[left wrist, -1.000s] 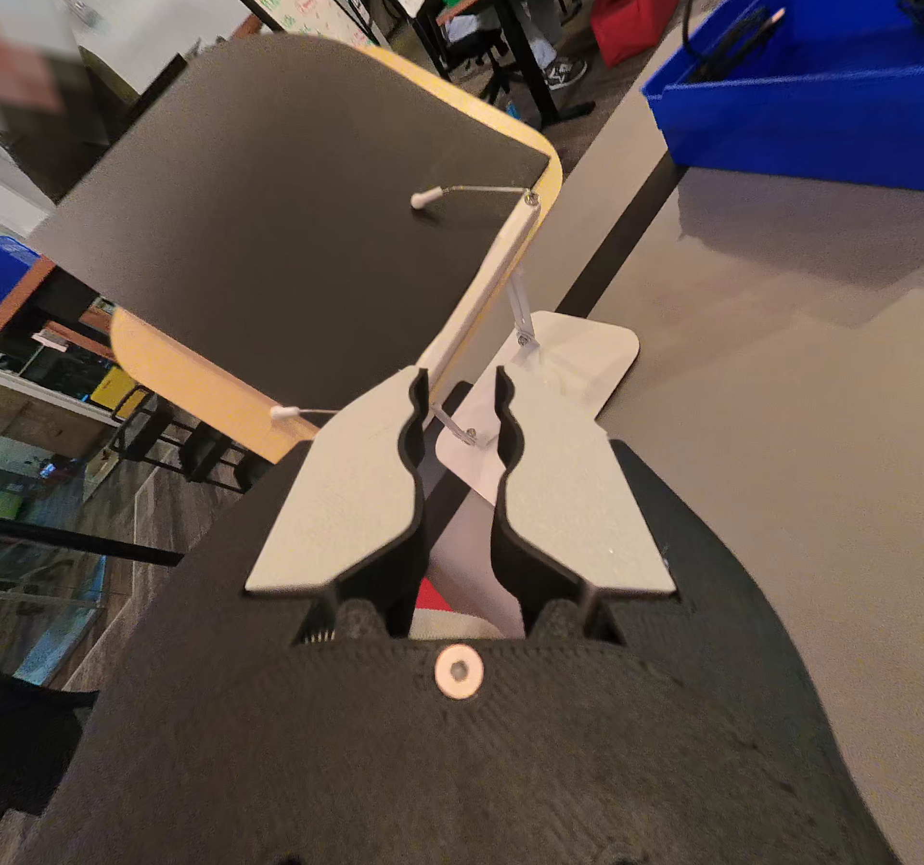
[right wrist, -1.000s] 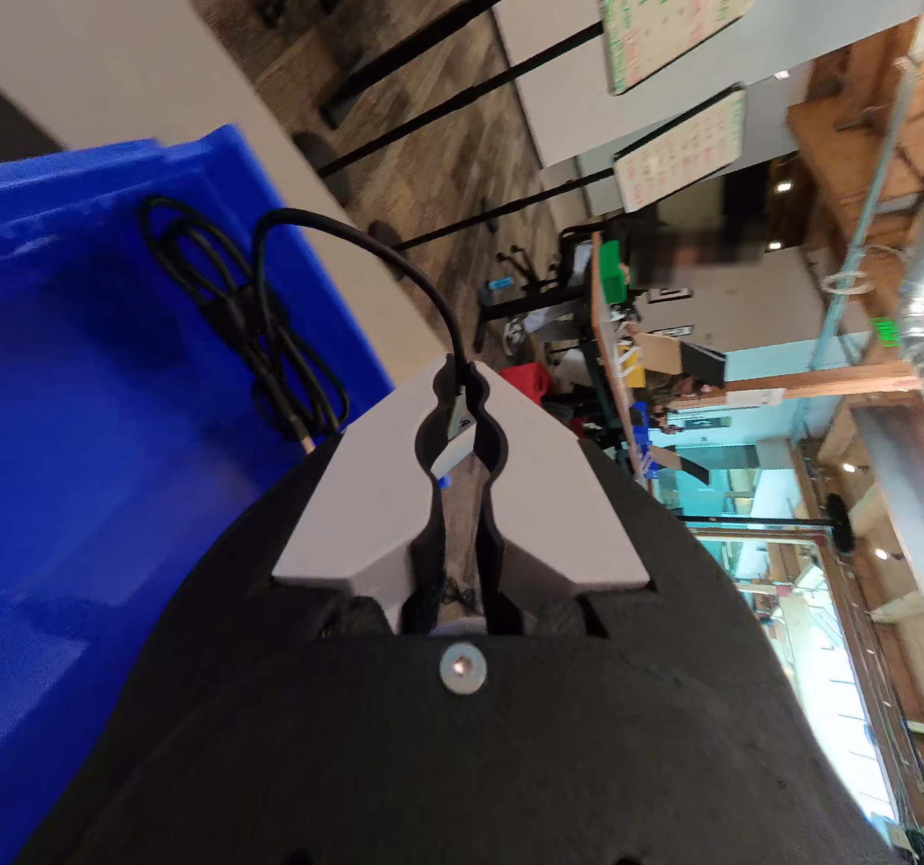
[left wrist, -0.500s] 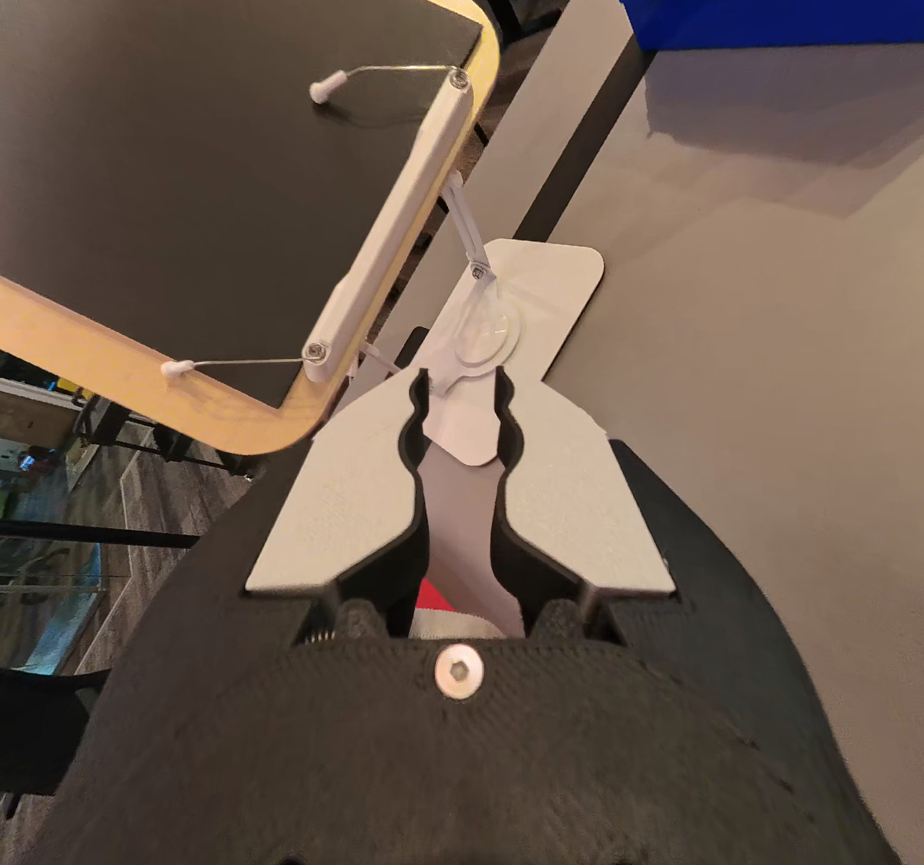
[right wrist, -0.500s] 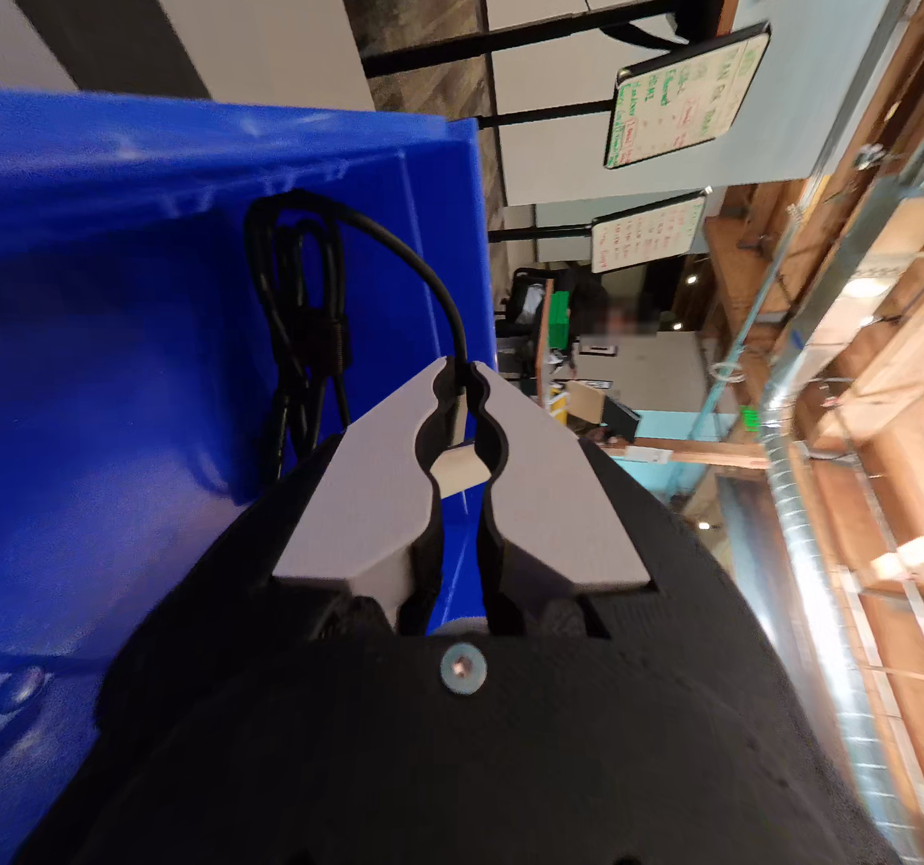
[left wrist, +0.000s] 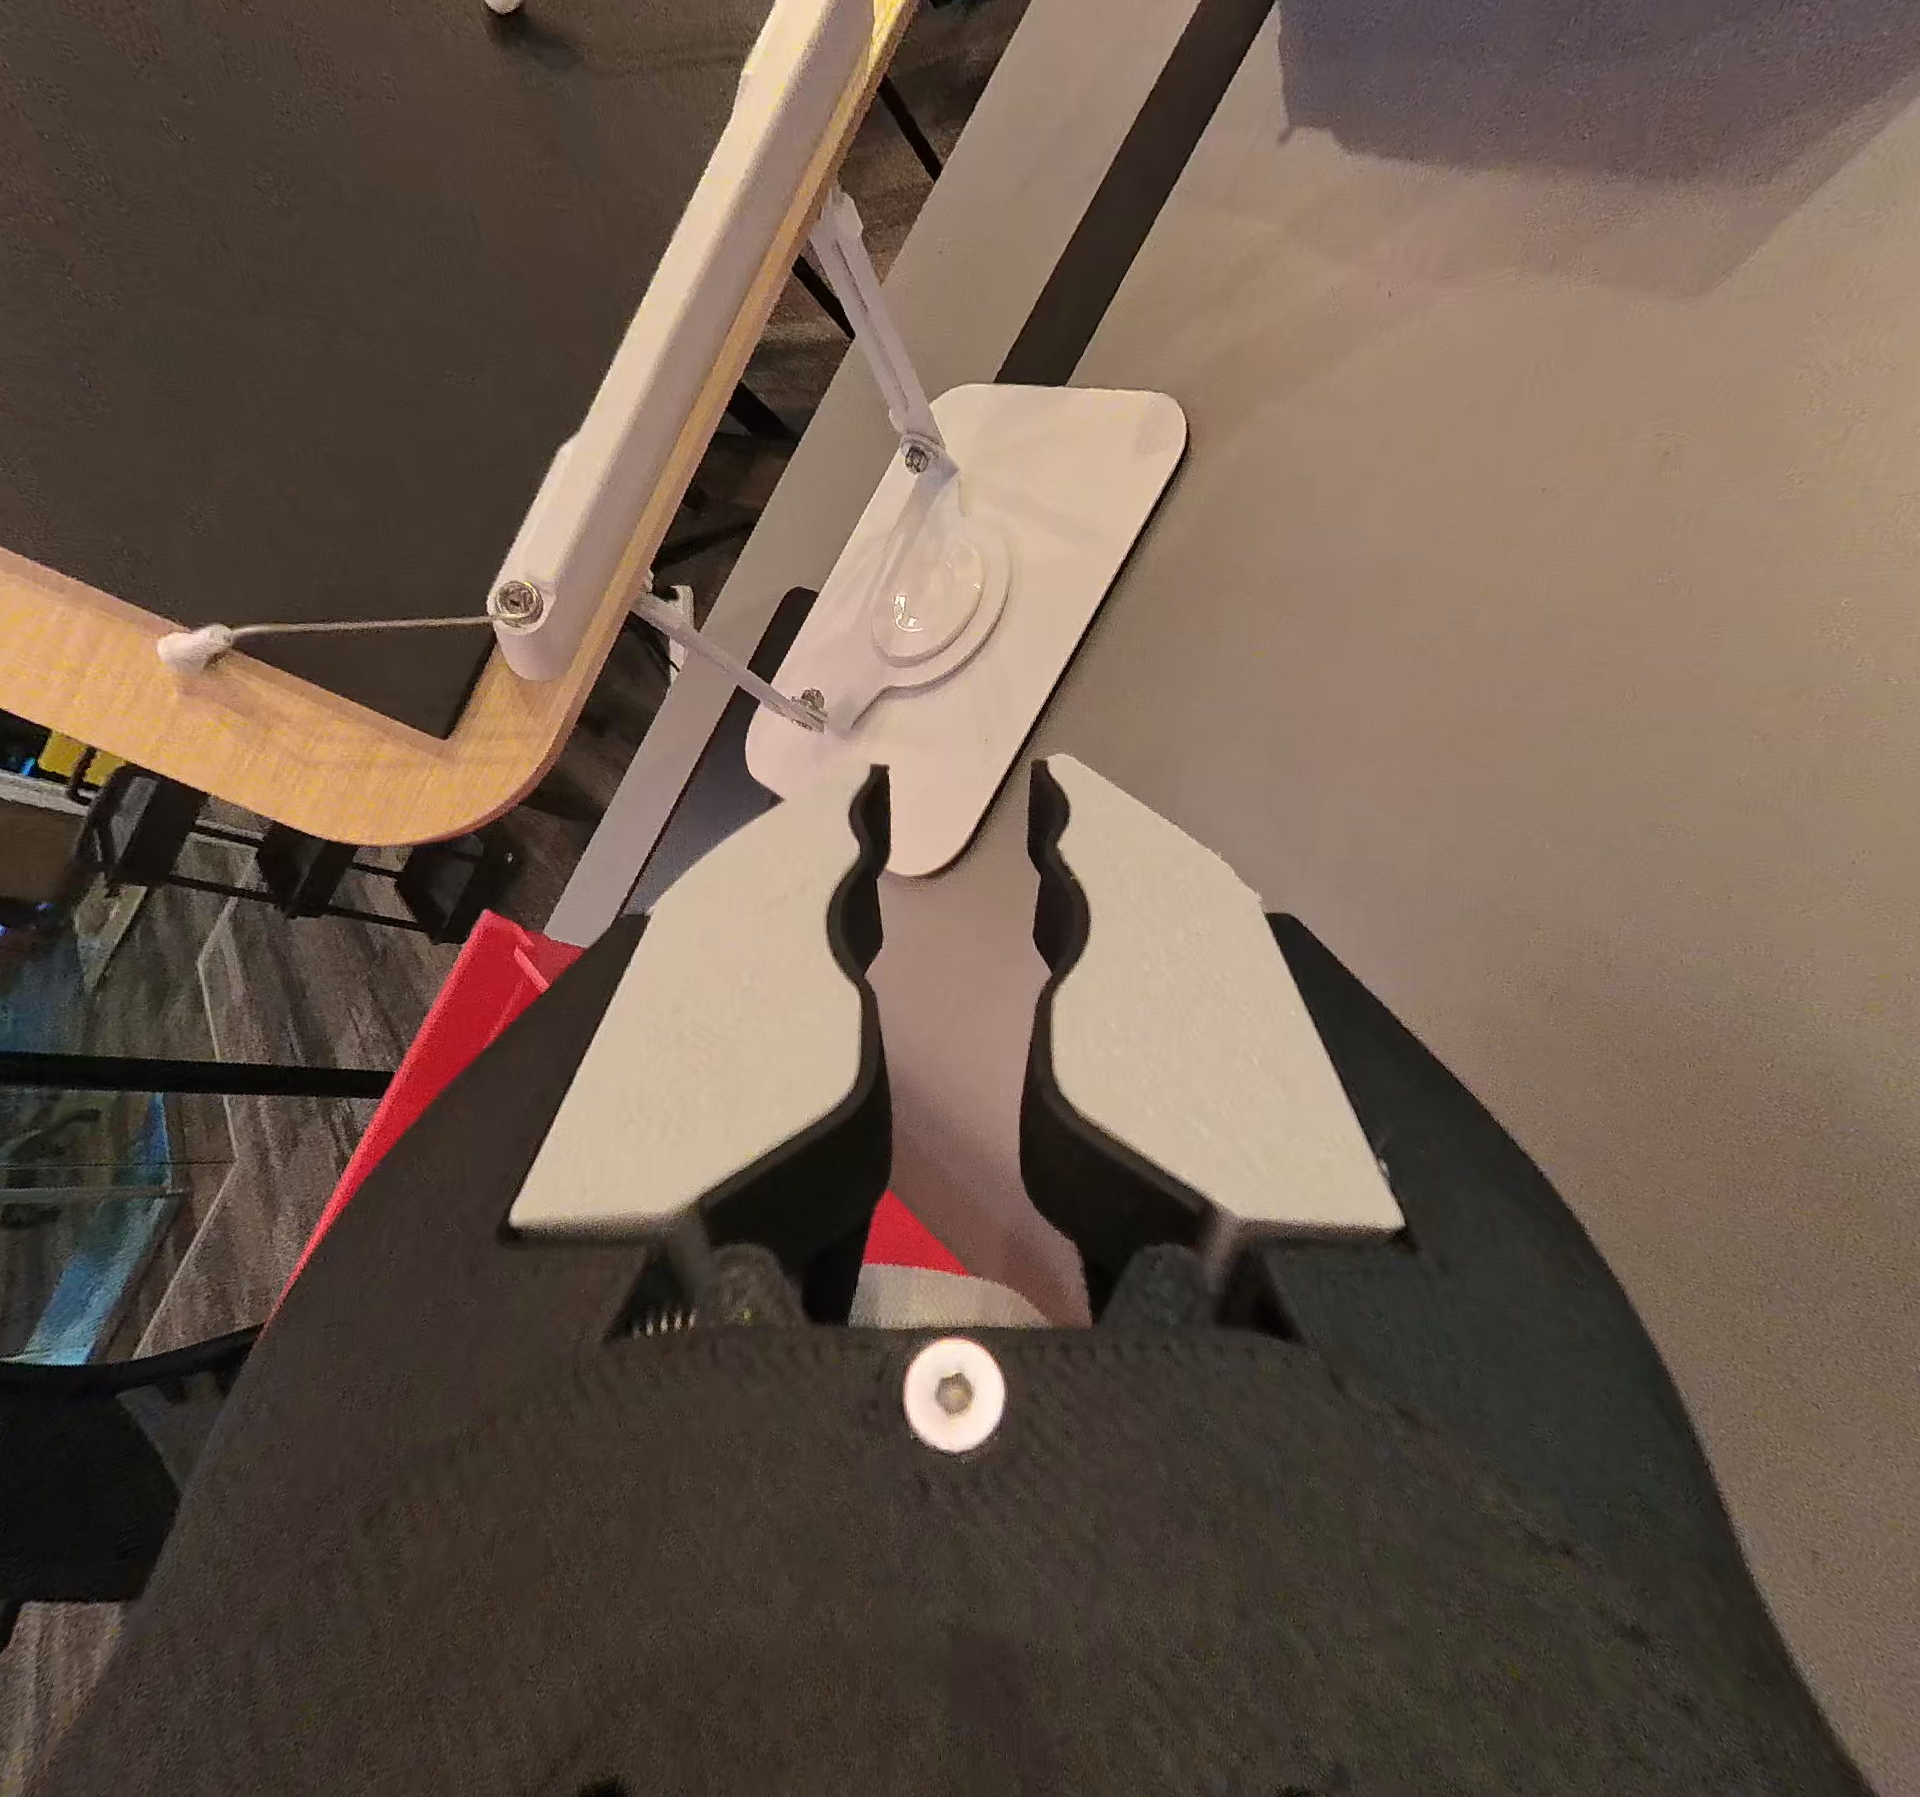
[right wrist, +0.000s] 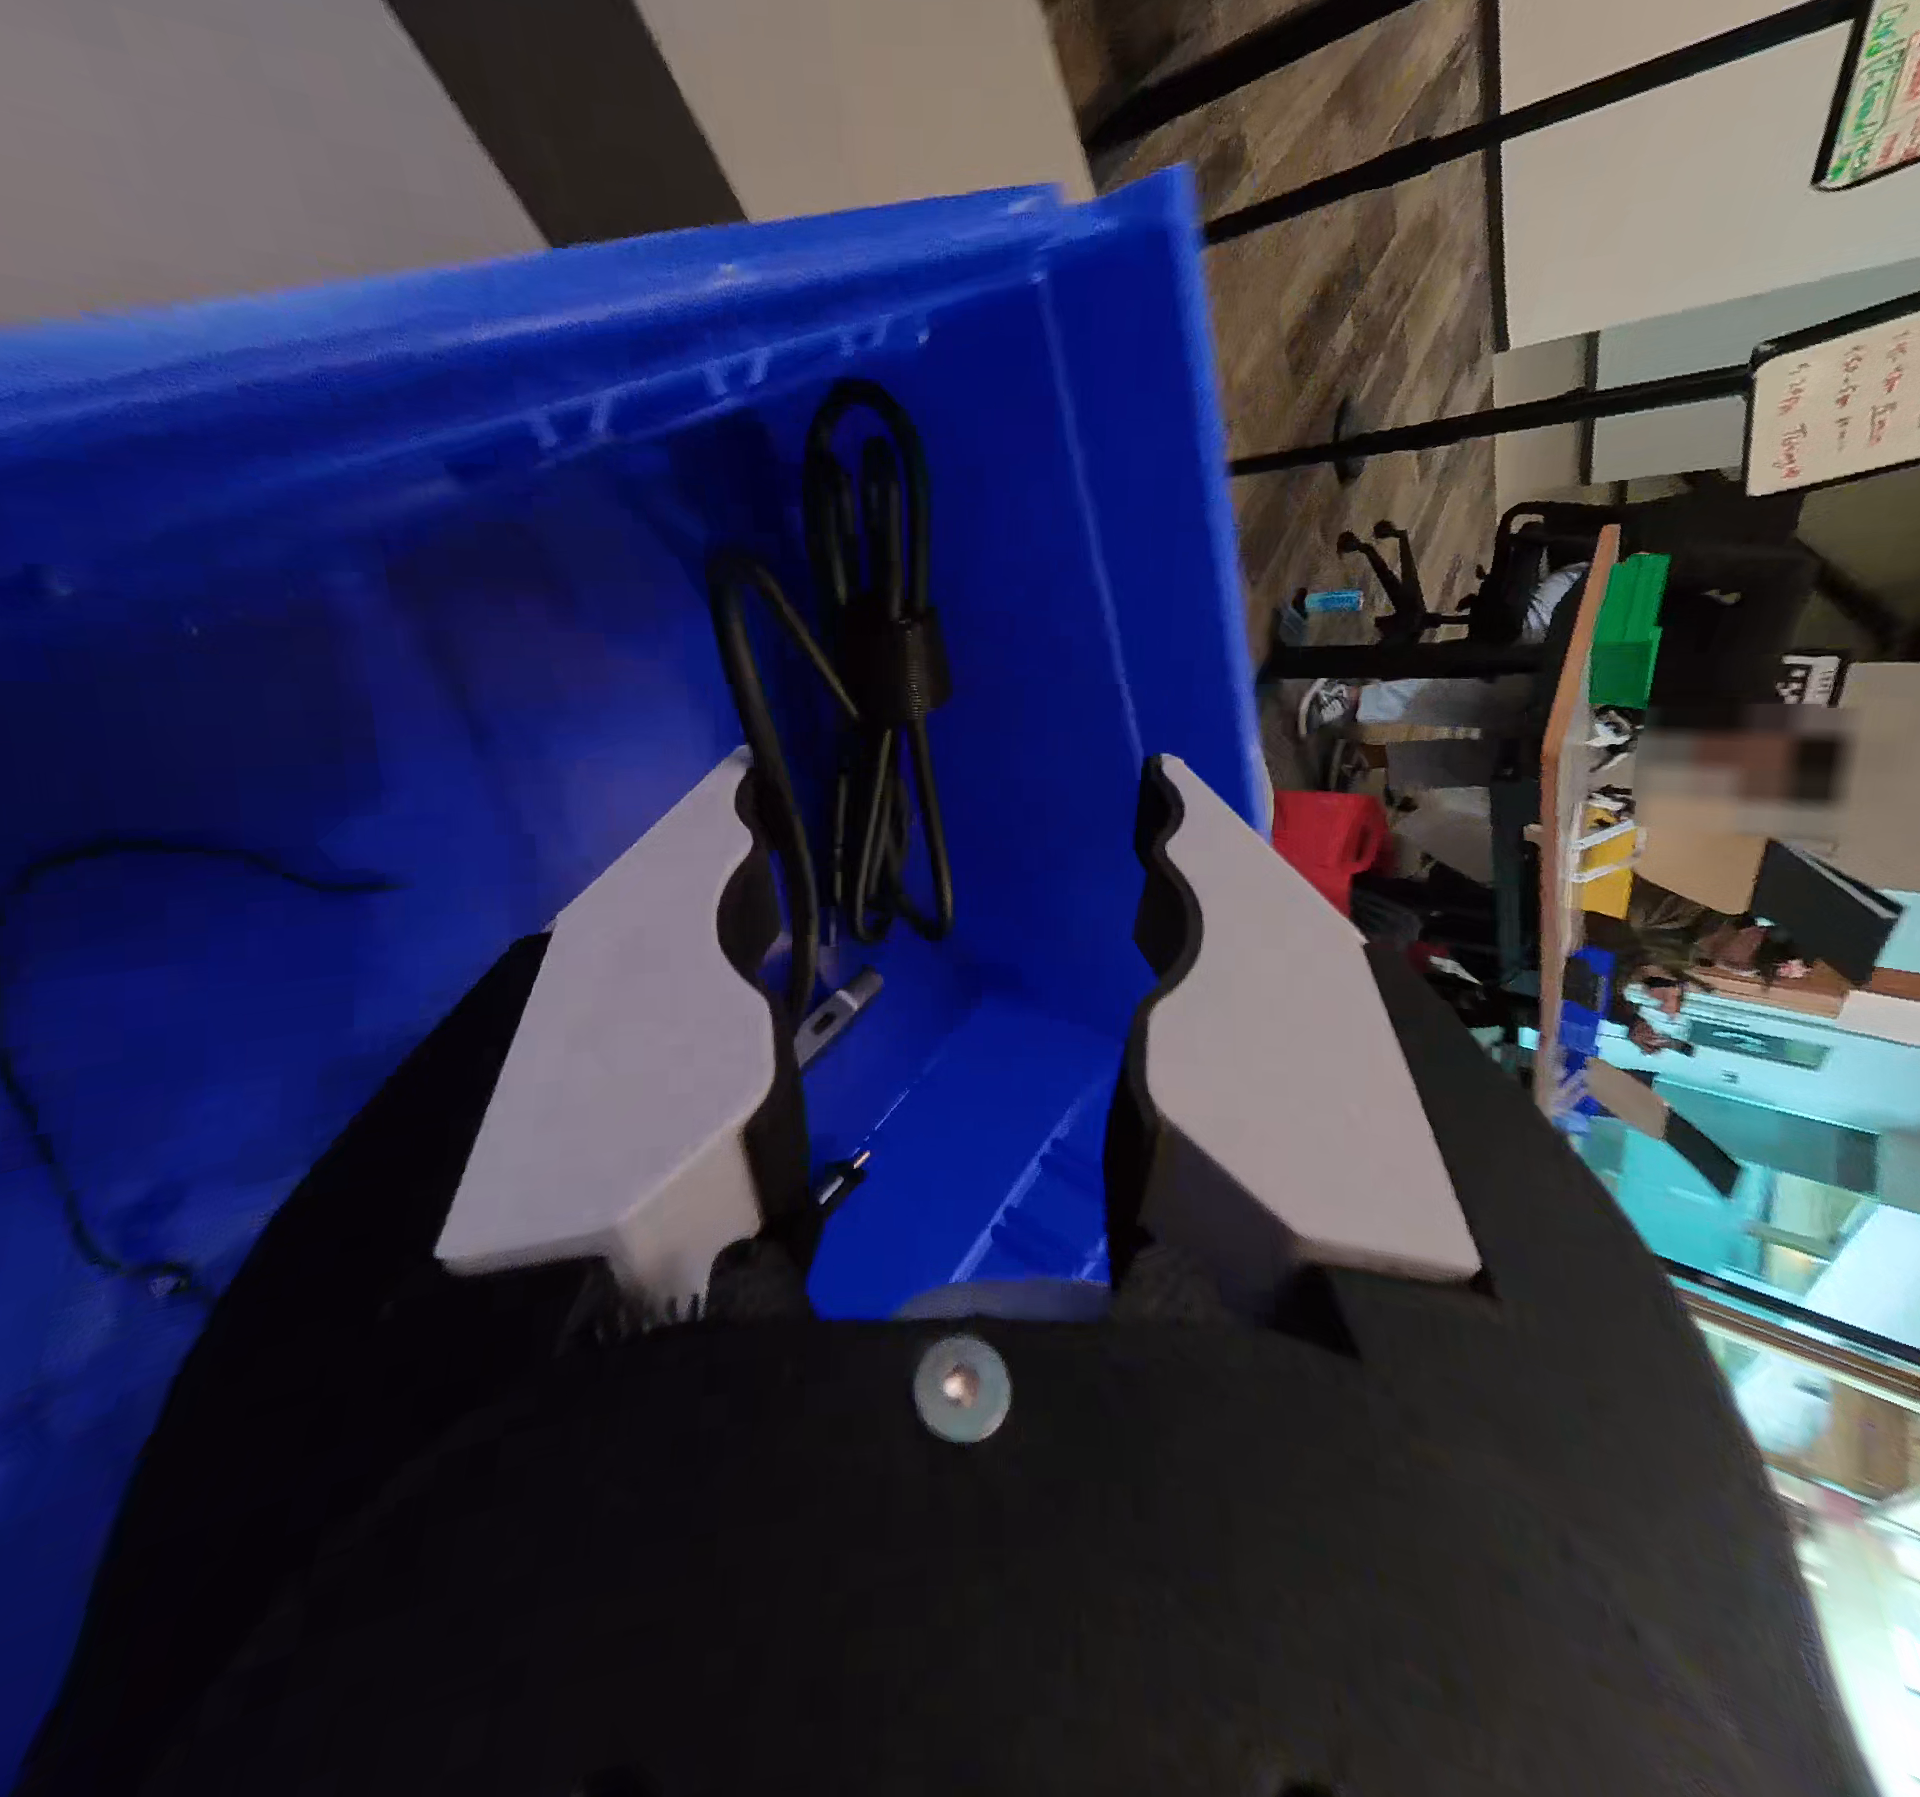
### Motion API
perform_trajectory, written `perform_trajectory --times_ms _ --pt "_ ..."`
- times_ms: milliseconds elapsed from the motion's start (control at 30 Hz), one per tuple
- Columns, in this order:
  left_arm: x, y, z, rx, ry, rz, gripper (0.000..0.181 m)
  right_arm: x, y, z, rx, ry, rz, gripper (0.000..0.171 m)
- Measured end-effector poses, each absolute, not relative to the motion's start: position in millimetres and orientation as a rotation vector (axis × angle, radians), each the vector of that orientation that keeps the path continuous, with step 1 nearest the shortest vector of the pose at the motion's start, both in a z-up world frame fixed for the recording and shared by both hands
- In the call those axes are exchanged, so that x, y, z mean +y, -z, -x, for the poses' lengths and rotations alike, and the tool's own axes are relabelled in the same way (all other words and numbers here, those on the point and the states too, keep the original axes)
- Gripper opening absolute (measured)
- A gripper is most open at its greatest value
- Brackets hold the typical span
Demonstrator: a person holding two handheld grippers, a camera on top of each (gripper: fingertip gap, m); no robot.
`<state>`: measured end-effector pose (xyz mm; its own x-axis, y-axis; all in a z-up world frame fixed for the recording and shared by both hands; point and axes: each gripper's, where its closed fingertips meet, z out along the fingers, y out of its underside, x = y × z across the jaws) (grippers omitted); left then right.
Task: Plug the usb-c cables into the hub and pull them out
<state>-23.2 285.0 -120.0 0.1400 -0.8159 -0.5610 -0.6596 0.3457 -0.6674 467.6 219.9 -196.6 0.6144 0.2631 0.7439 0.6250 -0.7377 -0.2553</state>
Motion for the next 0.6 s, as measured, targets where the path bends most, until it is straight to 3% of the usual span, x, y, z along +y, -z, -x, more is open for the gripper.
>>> perform_trajectory --times_ms 200,300,367,600 --pt "283 123 31 1.580 0.188 1.383 0.025 193 165 -450 -0.577 0.677 2.455 0.062" --pt "282 123 35 1.581 0.185 1.386 0.025 165 148 -432 -0.530 0.506 2.512 0.049" --pt "279 124 37 1.583 0.195 1.387 0.025 138 156 -412 -0.544 0.376 2.595 0.030" --pt "269 139 40 1.610 0.206 1.399 0.025 79 247 -405 -0.425 0.406 2.934 0.040"
